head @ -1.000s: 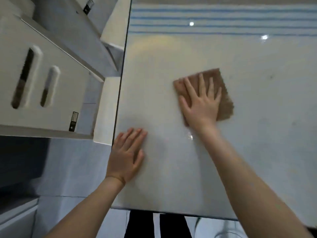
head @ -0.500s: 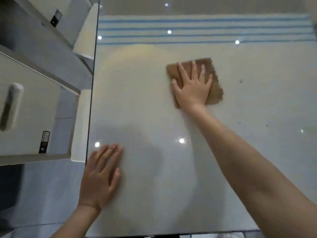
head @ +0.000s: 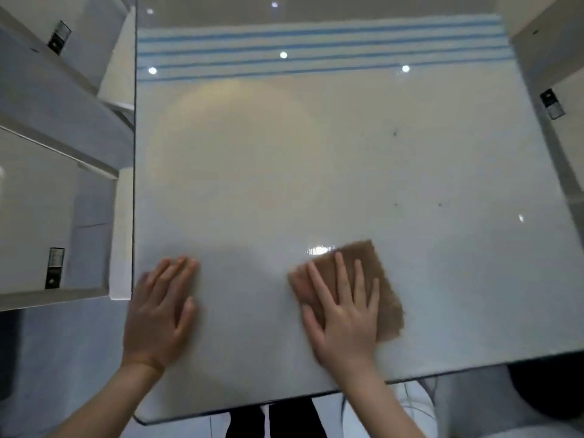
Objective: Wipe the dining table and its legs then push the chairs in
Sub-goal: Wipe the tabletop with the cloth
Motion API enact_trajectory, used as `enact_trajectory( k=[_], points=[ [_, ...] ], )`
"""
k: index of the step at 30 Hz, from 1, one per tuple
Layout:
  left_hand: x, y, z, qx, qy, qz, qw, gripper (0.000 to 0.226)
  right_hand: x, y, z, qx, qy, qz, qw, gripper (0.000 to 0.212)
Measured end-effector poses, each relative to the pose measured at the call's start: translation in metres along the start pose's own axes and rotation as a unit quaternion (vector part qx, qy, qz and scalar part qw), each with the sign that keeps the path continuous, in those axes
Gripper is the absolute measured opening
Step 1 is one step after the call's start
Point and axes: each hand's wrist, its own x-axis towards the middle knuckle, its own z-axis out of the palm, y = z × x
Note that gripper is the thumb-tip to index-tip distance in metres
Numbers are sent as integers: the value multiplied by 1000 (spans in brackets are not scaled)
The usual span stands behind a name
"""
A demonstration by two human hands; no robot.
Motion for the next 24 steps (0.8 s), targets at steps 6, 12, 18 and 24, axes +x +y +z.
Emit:
enact_trajectory(
  k=[6,12,18,24],
  points=[
    [1,1,1,0,-4,-5,1000,54,-49,10,3,10,-24,5,1000,67],
    [-1,1,4,-4,7,-7,1000,55,184,21,-12,7,51,55,997,60],
    [0,1,3,-5,6,-2,1000,54,348,28,-37,11,37,116,992,59],
    [-1,-1,4,-3,14,-3,1000,55,304,33,-34,-15,15,68,997,58]
  ],
)
